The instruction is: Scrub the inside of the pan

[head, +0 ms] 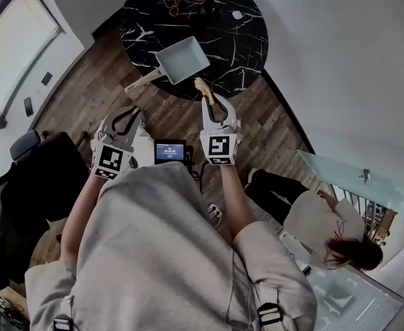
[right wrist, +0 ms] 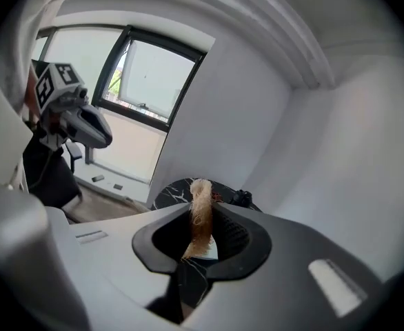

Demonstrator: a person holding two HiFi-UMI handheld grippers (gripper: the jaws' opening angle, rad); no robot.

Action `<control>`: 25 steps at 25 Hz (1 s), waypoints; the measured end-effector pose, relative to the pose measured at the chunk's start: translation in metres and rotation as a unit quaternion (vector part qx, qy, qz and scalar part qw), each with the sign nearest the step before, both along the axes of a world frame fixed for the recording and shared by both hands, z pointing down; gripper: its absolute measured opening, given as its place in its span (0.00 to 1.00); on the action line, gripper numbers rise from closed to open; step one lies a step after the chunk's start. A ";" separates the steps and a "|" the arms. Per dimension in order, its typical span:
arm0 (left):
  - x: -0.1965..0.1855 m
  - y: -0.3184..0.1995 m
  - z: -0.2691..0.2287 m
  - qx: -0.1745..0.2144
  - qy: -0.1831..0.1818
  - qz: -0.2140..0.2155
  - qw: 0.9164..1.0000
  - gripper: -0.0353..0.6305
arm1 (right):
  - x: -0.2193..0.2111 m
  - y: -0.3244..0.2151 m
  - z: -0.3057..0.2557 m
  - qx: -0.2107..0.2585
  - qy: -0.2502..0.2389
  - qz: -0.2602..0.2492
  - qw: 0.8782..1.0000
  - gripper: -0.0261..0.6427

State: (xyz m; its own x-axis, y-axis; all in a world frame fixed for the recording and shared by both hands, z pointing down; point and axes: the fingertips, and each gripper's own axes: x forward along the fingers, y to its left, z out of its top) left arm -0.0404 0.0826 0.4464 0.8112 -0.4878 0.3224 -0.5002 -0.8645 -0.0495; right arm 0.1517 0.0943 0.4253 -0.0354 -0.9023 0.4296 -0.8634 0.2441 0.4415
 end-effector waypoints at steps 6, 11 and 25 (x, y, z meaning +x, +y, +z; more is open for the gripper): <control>0.018 -0.036 0.034 -0.024 -0.066 0.017 0.997 0.10 | 0.043 -0.070 0.062 -0.039 0.154 -0.088 0.983 0.16; 0.031 -0.058 0.061 -0.041 -0.112 0.024 0.993 0.13 | 0.066 -0.110 0.119 -0.081 0.291 -0.187 0.935 0.15; 0.038 -0.076 0.186 -0.105 -0.248 0.061 0.961 0.32 | 0.104 -0.169 0.225 -0.165 0.475 -0.330 0.799 0.15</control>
